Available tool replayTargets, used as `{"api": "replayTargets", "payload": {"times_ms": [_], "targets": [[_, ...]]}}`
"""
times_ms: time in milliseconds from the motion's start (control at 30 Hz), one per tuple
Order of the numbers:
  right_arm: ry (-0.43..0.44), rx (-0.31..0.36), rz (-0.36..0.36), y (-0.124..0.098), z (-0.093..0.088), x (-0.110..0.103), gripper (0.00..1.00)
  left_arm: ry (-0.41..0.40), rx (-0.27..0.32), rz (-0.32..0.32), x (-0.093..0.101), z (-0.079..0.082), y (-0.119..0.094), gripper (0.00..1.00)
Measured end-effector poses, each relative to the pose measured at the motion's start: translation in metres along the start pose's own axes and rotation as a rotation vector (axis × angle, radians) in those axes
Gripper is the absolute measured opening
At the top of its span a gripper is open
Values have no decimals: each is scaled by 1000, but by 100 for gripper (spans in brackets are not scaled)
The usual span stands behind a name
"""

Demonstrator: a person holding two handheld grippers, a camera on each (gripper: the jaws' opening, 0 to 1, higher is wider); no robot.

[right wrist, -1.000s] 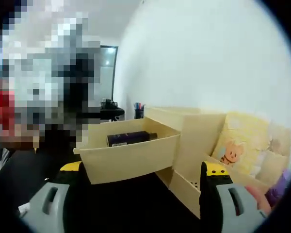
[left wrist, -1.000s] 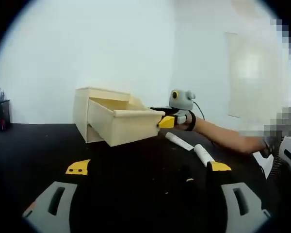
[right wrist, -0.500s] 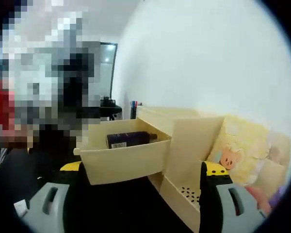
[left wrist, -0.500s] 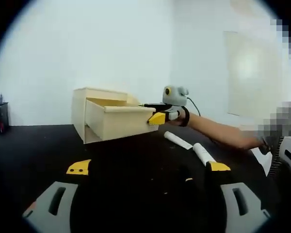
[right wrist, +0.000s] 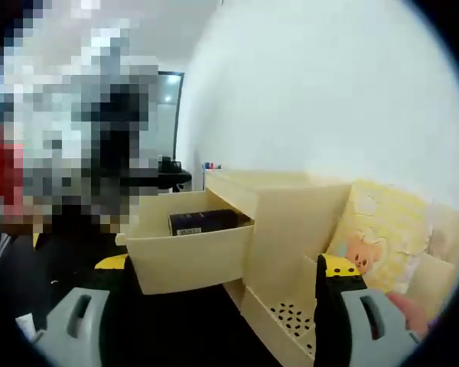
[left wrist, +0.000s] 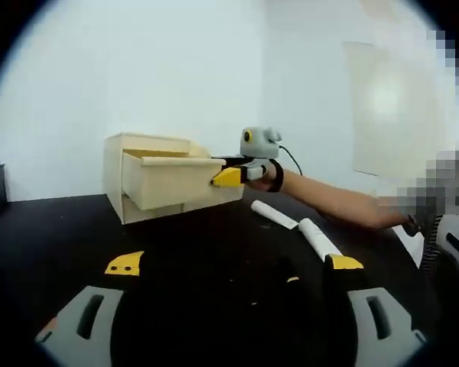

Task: Open the drawer, pick up the cosmetic bottles from the table one by one, place them into the drawer, release the gripper, close the drawer, and move the gripper away

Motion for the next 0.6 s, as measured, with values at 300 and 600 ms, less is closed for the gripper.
{"api": "replayTargets", "payload": {"times_ms": [300,600], "targets": [[-1,-6,5,6,0,8,92,18,-3,-15,2,3,-1,88],[-7,-19,-7,12,5,33,90,59,-6,-21,9,4,-2,85]]}}
Point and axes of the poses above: the point that each gripper's makers call its tool centre point, and the gripper's own axes: y roughly forward along the fingers, x roughly to its right, z roughly out of its top, the point moved 2 cm from there along -y, roughly backward along the fingers, and after that the axes turned 4 degrees about z, right-handed, at the moved point
